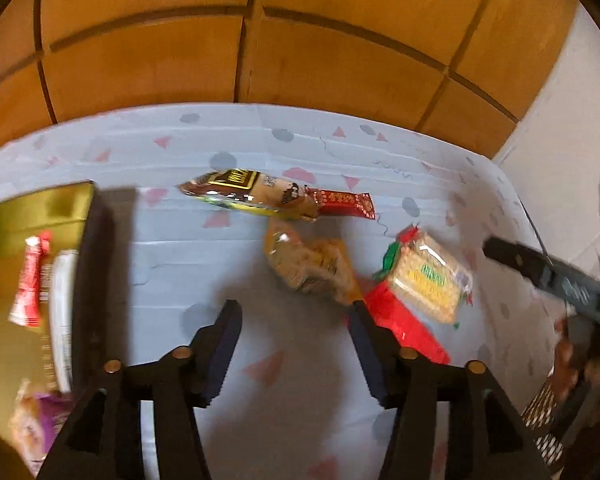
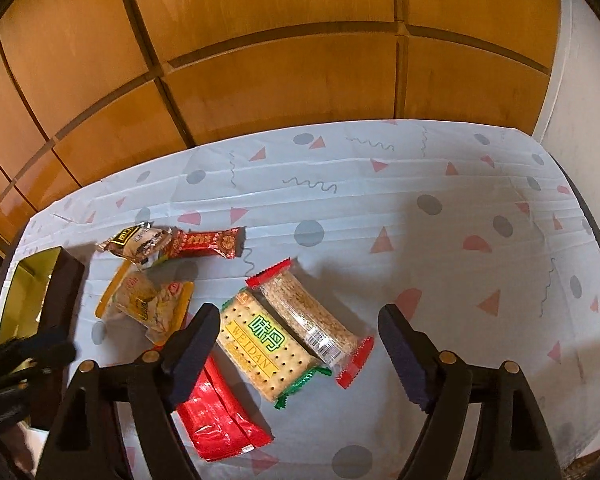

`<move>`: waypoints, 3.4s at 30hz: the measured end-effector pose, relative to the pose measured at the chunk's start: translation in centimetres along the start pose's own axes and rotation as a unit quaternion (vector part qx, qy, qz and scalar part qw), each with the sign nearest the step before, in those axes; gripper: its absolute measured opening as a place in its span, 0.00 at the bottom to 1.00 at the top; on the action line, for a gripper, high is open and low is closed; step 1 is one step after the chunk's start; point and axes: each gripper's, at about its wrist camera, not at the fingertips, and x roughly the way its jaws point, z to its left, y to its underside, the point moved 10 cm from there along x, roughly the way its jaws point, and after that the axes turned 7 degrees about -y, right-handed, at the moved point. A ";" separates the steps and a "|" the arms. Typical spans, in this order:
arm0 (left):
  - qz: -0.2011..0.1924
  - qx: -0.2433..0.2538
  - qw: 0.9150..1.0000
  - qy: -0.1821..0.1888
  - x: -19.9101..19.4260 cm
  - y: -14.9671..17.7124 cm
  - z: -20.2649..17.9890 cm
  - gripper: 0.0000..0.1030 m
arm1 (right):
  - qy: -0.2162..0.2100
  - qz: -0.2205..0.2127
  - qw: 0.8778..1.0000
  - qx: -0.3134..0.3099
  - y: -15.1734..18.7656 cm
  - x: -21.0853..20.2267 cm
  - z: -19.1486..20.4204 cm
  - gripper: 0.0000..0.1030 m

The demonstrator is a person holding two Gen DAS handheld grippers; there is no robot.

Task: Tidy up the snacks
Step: 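Move both grippers to the loose snacks and grasp the clear pastry bag with the left gripper, then grasp the red-and-gold wrapped candy bar with the right gripper, then carry the clear pastry bag into the tin and release it with the left gripper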

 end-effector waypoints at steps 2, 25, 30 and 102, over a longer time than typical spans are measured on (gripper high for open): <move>0.004 -0.015 1.000 0.007 1.3 -0.7 -0.4 0.58 | -0.001 0.000 1.000 -0.001 0.0 0.0 0.1 0.81; 0.015 -0.024 1.000 0.008 4.5 0.3 1.7 0.38 | 0.003 0.012 1.000 -0.017 0.2 0.6 0.5 0.82; 0.014 0.011 1.000 0.007 2.2 3.8 2.5 0.38 | 0.005 0.019 1.000 -0.023 0.5 0.8 0.7 0.82; -0.082 0.040 0.995 0.025 -6.6 7.5 3.5 0.31 | -0.060 0.145 0.957 -0.243 7.2 10.0 14.8 0.24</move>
